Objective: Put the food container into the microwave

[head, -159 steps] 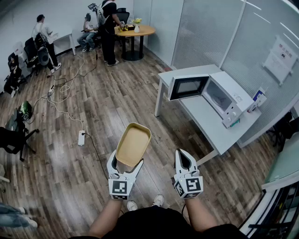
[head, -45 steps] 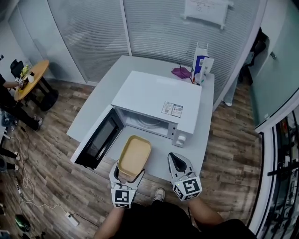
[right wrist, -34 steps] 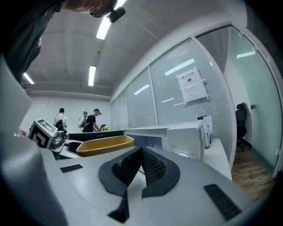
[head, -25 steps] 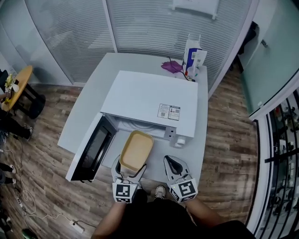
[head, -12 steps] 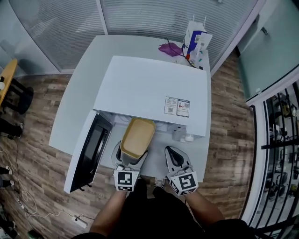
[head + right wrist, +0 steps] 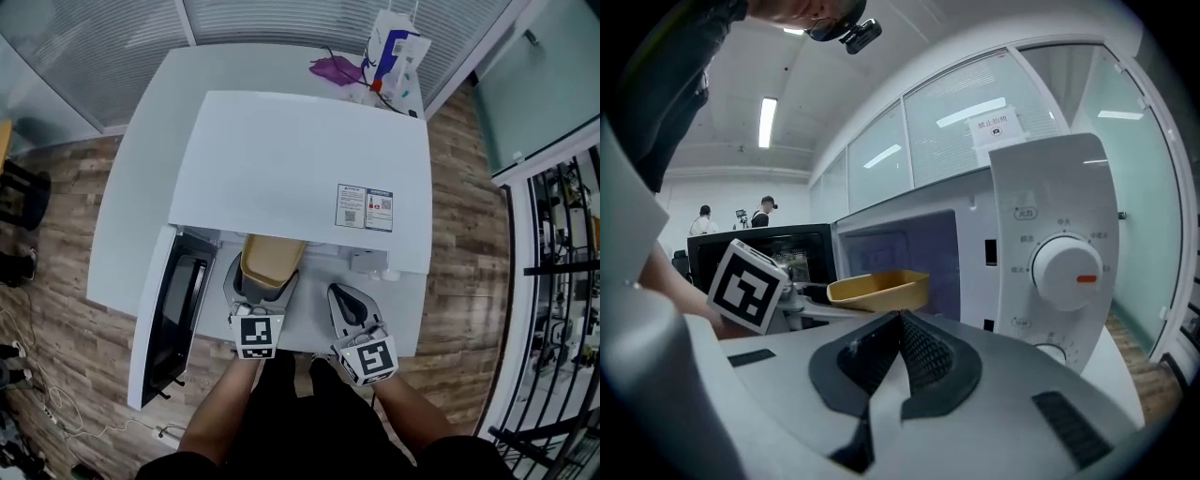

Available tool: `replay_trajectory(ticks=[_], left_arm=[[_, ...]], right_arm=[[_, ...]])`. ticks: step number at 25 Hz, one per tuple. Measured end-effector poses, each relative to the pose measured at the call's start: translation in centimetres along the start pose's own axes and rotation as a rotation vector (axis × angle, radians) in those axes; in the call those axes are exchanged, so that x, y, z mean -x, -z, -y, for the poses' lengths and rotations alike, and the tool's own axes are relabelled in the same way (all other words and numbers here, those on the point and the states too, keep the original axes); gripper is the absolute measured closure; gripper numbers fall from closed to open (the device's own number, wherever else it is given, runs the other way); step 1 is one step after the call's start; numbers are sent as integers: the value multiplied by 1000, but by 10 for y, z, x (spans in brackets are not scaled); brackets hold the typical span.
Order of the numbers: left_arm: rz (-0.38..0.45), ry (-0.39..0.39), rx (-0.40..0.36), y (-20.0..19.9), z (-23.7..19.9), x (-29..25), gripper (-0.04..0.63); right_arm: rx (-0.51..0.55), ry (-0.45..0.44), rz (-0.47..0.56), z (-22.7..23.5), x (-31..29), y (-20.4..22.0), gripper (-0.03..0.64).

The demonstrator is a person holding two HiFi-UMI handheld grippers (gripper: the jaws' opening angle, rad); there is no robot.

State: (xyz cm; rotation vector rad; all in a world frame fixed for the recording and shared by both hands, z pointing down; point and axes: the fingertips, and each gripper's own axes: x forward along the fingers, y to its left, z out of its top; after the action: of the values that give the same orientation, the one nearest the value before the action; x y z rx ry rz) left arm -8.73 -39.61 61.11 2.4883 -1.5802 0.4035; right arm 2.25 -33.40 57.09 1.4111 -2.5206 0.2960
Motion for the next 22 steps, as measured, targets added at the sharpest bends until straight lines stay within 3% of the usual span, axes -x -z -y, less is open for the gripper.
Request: replay_trajectory(ticks=[13, 22], left_arm=[[4, -58, 11, -12, -18, -55, 104], [-43, -105, 20, -7, -26, -79, 98]], right_arm=[[-36, 13, -69, -15, -6, 33, 611], [-48, 51, -61, -5, -7, 33, 611]])
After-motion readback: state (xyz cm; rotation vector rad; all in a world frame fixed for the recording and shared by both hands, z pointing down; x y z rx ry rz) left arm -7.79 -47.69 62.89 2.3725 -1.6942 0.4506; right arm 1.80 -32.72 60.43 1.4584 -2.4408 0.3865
